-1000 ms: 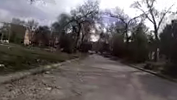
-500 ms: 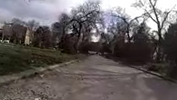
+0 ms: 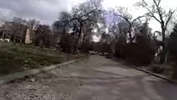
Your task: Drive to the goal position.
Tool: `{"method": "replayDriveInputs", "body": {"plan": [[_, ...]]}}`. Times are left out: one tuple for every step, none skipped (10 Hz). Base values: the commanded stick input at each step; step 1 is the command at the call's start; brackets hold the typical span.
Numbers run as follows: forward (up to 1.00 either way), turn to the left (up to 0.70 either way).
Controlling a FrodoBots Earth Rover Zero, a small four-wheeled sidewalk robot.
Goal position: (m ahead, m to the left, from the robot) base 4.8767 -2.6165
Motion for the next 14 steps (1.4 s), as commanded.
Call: {"method": "replayDriveInputs", "body": {"plan": [[0.7, 0.0], [0.7, 0.0], [0.7, 0.0], [0.7, 0.0], [0.7, 0.0], [0.7, 0.0], [0.7, 0.0], [0.7, 0.0], [0.7, 0.0], [0.7, 0.0], [0.7, 0.0], [0.7, 0.0], [0.7, 0.0], [0.7, 0.0]]}}
